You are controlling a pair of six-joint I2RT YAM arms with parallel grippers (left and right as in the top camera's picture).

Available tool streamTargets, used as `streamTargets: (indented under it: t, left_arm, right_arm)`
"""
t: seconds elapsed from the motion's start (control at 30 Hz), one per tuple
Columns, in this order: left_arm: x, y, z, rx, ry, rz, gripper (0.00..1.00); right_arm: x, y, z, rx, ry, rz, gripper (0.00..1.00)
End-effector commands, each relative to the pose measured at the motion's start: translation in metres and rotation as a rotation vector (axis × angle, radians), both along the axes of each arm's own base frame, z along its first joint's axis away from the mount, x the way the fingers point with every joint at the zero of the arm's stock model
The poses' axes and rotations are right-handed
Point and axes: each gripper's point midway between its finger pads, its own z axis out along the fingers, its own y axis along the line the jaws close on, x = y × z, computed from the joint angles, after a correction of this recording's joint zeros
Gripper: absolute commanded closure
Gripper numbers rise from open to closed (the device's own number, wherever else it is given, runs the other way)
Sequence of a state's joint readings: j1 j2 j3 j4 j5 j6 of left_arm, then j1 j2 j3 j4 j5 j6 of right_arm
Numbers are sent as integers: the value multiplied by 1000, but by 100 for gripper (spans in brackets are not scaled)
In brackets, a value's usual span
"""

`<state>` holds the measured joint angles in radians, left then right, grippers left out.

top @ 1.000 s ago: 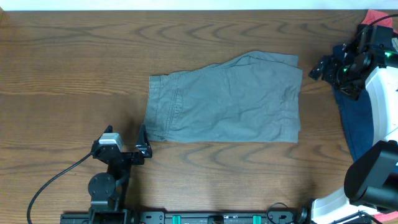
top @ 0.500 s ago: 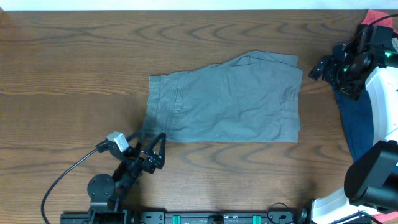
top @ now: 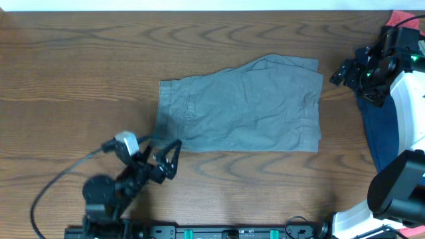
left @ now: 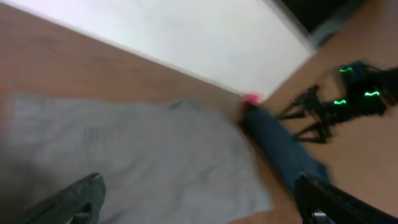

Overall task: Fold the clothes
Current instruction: 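Reach the left gripper to the left edge of the grey shorts and grasp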

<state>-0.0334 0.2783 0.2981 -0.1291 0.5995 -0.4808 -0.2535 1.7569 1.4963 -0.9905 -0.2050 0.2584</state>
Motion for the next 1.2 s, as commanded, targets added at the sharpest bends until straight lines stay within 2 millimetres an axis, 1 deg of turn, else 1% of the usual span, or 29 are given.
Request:
streamTargets:
  t: [0.0,0.13,0.17,0.23,0.3,0.43,0.57,0.63,0.73,0.9,1.07,1.17]
  left_arm:
    - [24,23,17,210,31,106,2]
    - [47,51,11,382,317,195,2]
    - [53,56,10,436,402,192,2]
    - [62,57,10,506,509,140,2]
    - [73,57,9,529,602,108,2]
    - [105,56,1,536,686,89,2]
    - [127,59,-23,537,725,87,2]
    - [130,62,-35,527,763,83,2]
    - [134,64,-51,468,813,53,2]
    - [140,60,-70,349,826,-101,2]
    - [139,67,-98,321,887,-158,2]
    - [136,66,-116,320,935,-184,2]
  right_arm:
    - [0,-2,0,-10,0,8,1]
    - [-1,-2,0,-10,0,8,1]
    - [-1,-2,0,-10,0,8,1]
    - [0,-2,0,-10,0,8,1]
    - [-1,-2,0,-10,0,8,1]
    - [-1,-2,0,-11,1,8,1]
    - [-1,-1,0,-10,0,8,1]
    - [0,-1,0,-11,0,8,1]
    - [0,-1,0,-10,0,9,1]
    - [-1,-2,0,-10,0,8,1]
    - [0,-2,0,-10,0,8,1]
    - [-1,-2,0,-10,0,8,1]
